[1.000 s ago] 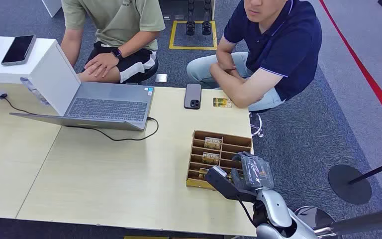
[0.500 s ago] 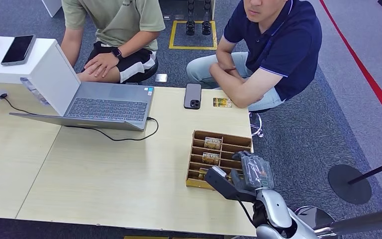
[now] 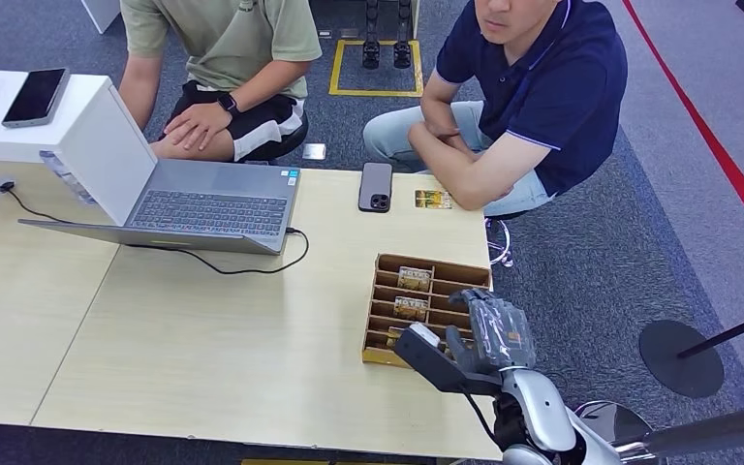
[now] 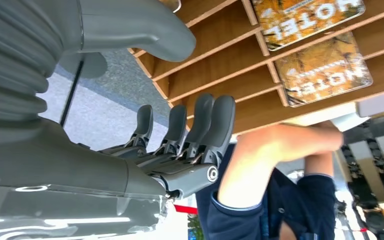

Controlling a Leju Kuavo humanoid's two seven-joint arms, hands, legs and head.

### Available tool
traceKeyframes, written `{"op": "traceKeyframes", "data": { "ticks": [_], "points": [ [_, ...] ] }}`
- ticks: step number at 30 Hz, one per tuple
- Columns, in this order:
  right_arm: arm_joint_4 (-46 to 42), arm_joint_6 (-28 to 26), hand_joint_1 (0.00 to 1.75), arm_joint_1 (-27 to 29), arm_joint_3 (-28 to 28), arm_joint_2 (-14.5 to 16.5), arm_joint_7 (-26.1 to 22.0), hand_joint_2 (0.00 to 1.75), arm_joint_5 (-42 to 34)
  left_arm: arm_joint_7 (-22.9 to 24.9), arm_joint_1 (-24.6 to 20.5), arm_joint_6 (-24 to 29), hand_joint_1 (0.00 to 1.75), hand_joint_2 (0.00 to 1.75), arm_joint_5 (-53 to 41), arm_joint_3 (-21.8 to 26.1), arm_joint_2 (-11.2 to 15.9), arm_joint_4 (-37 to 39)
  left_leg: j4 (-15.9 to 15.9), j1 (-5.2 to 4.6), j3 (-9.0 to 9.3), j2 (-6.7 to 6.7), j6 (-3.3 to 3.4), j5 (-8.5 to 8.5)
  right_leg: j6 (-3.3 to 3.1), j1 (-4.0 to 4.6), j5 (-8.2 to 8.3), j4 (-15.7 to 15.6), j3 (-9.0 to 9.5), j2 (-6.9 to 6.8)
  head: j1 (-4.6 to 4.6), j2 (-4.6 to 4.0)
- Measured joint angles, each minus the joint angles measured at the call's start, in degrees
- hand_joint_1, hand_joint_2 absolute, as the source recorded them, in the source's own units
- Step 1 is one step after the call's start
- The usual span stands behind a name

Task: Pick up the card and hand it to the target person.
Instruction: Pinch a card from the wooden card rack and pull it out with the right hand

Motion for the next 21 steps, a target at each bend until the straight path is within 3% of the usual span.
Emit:
{"op": "traceKeyframes", "data": {
  "ticks": [21],
  "points": [
    [-2.3,0.8,0.87,2.0,1.1,-2.0,2.0,1.75,-3.5,0.2,0.0,0.5,0.0,0.0,0.3,0.0,0.0,0.0,0.0,0.0,0.0,0.0,0.0,0.0,0.0,0.0,0.0,0.0,0.0,0.0,-0.01,0.0]
  ]
}}
